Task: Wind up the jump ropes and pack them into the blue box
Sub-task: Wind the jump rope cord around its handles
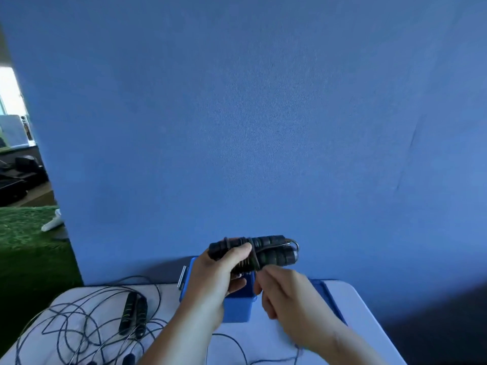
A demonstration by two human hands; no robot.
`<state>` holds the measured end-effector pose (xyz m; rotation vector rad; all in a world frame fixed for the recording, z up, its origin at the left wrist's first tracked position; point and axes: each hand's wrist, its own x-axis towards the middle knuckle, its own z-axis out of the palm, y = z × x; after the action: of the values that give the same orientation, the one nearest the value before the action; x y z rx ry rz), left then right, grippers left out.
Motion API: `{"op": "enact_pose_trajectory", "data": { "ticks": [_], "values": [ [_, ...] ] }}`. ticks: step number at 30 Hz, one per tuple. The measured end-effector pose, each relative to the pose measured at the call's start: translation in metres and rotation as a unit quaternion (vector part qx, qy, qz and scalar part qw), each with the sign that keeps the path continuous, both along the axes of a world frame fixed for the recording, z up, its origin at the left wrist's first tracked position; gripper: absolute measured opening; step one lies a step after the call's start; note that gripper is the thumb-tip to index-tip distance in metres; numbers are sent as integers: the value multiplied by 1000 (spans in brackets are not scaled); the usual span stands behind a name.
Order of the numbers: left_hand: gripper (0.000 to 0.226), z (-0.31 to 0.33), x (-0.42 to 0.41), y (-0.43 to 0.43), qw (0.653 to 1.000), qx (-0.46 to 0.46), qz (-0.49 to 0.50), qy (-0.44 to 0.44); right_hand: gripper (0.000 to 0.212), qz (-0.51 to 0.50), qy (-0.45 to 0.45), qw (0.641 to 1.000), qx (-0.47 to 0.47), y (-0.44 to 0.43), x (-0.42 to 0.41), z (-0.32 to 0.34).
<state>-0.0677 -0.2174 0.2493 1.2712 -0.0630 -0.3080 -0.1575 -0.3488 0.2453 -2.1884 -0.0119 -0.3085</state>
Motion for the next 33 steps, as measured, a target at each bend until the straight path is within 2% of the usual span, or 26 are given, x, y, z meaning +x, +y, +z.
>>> {"op": "enact_pose_trajectory", "data": {
  "ticks": [3, 10, 15, 17, 19, 20, 22, 25, 26, 33],
  "values": [
    [23, 2, -2, -3, 1000, -16, 5, 12, 33, 13, -18, 1000, 15, -3, -1, -16],
    [22, 9, -10, -7, 999, -34, -27, 6, 35, 63, 13, 994, 89, -25, 6, -41],
    [43, 13, -11, 0, 996, 11, -81, -43, 36, 52, 24, 996, 67, -57, 23, -48],
    [46, 13, -11, 1, 994, 25, -96, -55, 31, 64, 65, 994, 58, -69, 32, -37],
    [45, 12, -12, 5, 993, 30, -105, -51, 16, 58, 89, 993, 51, -80, 37, -19],
    [41, 12, -11, 7, 992, 32, -111, -52, 8, 52, 87, 994, 32, -87, 39, -10],
    [35, 12, -12, 10, 989, 41, -128, -59, 10, 61, 93, 994, -17, -96, 48, 8],
    [36, 13, -14, 13, 985, 44, -154, -63, 38, 64, 118, 986, -100, -96, 67, 32],
    [37, 13, -14, 14, 984, 46, -161, -63, 40, 58, 117, 983, -126, -95, 72, 41],
    [43, 4, -12, 16, 985, 61, -152, -47, 41, 73, 107, 960, -248, -78, 74, 92]
  ]
}}
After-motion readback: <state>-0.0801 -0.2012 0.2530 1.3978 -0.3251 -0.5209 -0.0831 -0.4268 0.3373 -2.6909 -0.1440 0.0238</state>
